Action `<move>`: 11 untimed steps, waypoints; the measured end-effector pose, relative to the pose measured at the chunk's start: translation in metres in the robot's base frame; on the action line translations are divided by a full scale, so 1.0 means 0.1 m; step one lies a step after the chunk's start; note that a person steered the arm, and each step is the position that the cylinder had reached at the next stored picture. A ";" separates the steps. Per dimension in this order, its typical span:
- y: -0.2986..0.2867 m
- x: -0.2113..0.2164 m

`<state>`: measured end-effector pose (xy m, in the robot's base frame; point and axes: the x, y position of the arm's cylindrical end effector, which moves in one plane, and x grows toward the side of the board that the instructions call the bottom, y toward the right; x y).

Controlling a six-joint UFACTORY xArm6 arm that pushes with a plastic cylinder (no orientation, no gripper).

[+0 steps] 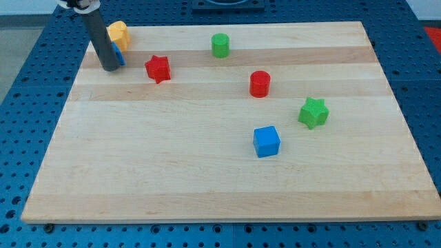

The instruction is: Push the blue cube towards the center of the board

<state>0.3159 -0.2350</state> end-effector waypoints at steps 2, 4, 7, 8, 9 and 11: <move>0.00 -0.16; 0.00 -0.15; 1.62 2.29; 2.50 3.00; 3.10 2.90; 2.97 2.03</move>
